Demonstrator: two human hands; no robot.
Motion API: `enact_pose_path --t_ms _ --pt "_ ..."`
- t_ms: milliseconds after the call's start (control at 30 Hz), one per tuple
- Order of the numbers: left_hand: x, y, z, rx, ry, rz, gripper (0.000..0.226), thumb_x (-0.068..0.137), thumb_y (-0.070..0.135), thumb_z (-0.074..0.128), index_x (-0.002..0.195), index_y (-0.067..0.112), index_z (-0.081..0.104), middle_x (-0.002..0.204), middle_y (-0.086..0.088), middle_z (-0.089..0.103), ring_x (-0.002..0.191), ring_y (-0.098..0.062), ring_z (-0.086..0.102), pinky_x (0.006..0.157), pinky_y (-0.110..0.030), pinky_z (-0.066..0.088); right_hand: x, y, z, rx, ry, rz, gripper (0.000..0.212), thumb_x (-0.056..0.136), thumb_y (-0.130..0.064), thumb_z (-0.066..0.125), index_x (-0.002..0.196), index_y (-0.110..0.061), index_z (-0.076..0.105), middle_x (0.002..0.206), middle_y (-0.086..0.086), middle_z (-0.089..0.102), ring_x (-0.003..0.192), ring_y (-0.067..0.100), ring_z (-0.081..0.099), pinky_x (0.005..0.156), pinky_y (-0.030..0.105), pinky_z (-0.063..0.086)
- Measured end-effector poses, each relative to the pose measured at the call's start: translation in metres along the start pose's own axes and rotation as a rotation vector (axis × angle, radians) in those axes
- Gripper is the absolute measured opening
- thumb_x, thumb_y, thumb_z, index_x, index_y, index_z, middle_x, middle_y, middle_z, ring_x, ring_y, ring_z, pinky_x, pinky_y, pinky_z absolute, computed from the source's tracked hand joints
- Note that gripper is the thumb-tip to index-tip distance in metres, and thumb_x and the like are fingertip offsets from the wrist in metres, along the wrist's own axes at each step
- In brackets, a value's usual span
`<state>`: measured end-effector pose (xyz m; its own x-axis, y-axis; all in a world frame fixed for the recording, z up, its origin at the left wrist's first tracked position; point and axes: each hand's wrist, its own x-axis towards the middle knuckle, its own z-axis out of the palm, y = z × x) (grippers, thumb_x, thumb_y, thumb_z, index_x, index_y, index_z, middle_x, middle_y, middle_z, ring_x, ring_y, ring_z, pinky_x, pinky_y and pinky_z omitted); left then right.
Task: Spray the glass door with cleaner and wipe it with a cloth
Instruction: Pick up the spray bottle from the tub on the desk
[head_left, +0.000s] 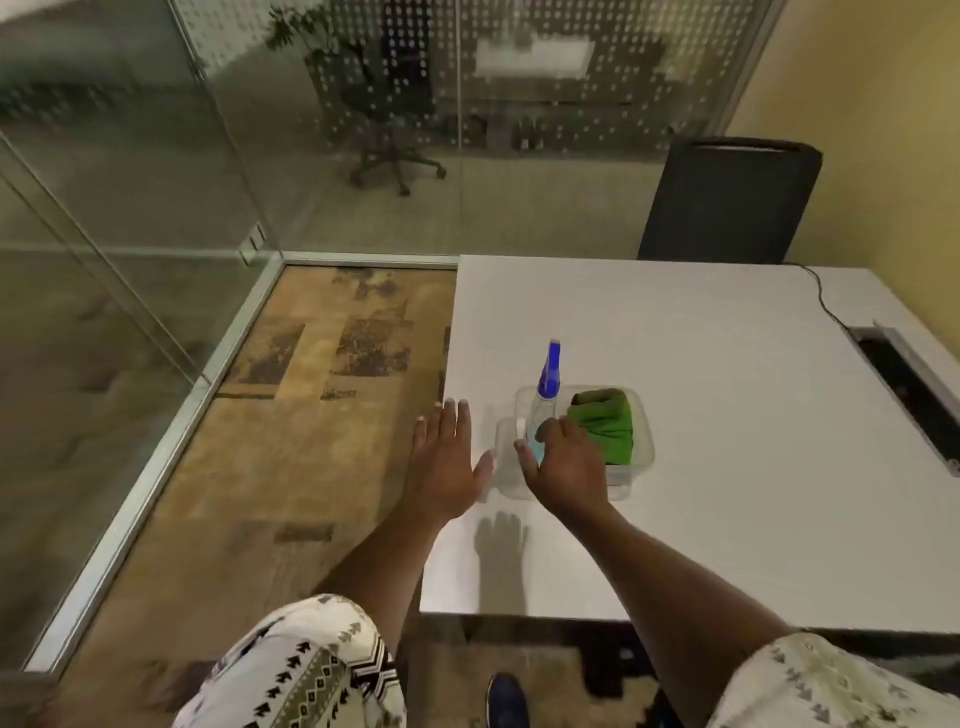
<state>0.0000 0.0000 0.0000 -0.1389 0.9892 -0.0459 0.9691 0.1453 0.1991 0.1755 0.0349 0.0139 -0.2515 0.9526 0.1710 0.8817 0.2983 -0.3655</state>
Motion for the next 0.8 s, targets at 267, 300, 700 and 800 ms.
enact_pose_path --t_ms 267,300,700,800 --pt "0.039 0.035 0.039 -0.017 -0.186 0.088 0.072 0.104 0.057 0.026 0.163 0.017 0.012 0.172 -0.006 0.01 0.159 -0.03 0.008 0.127 -0.047 0.004 0.049 0.027 0.013 0.263 -0.024 0.303 0.07 0.093 -0.062 0.06 0.141 -0.011 0.052 0.132 0.009 0.064 0.119 0.03 0.063 0.095 0.043 0.054" --pt "0.043 0.036 0.042 -0.02 -0.212 0.088 0.071 0.105 0.056 0.027 0.163 0.017 0.014 0.172 -0.006 0.011 0.159 -0.03 0.009 0.127 -0.048 0.005 0.055 0.028 0.015 0.315 -0.033 0.314 0.074 0.093 -0.061 0.063 0.145 -0.011 0.048 0.138 0.009 0.062 0.125 0.03 0.061 0.1 0.044 0.053" --pt "0.055 0.038 0.055 0.045 -0.415 0.097 0.063 0.107 0.052 0.028 0.162 0.023 0.021 0.172 -0.008 0.012 0.158 -0.034 0.008 0.127 -0.054 0.006 0.091 0.02 0.026 0.556 -0.056 0.255 0.024 0.098 -0.034 0.067 0.106 -0.012 0.059 0.094 0.006 0.069 0.084 0.026 0.064 0.068 0.03 0.048" --pt "0.054 0.036 0.051 0.049 -0.421 0.093 0.064 0.106 0.053 0.028 0.162 0.023 0.02 0.172 -0.009 0.011 0.158 -0.034 0.008 0.127 -0.054 0.005 0.097 0.017 0.016 0.601 -0.004 0.256 0.023 0.098 -0.032 0.066 0.104 -0.011 0.058 0.093 0.008 0.069 0.082 0.027 0.063 0.069 0.031 0.049"
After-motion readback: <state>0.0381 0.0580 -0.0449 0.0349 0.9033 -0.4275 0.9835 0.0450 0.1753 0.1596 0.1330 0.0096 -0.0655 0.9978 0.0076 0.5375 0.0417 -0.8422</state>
